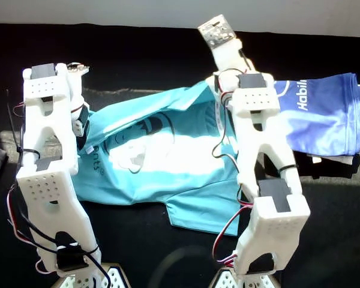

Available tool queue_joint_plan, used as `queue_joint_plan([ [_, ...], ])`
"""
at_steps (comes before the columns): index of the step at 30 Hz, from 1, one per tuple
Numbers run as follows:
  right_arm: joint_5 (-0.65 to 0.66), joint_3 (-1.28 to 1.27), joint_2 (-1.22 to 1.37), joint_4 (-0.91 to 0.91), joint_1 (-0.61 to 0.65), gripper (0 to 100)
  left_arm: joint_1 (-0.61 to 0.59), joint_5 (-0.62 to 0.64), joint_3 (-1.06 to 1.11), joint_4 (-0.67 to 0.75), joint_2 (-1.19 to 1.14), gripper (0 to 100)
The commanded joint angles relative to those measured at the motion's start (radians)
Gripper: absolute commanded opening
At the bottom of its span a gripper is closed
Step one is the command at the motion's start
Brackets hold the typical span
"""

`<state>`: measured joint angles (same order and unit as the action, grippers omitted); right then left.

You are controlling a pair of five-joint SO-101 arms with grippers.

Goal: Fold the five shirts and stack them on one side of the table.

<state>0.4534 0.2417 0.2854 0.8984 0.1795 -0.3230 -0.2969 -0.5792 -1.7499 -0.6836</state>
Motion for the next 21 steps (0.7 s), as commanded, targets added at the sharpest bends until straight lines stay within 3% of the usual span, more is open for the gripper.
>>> queue_joint_plan([
  [1,-0.008,0.050,-0.150,0.077,-0.022,0.6,-0.016,0.000,-0.031,-0.018,0.136,1],
  [12,-0.009,-0.008,-0.334,0.427,-0.021,0.6,-0.024,-0.008,0.466,-0.018,0.568,1],
  [21,-0.009,-0.602,-0.785,0.331,-0.022,0.6,-0.064,-0.055,0.684,-0.017,0.725,1],
])
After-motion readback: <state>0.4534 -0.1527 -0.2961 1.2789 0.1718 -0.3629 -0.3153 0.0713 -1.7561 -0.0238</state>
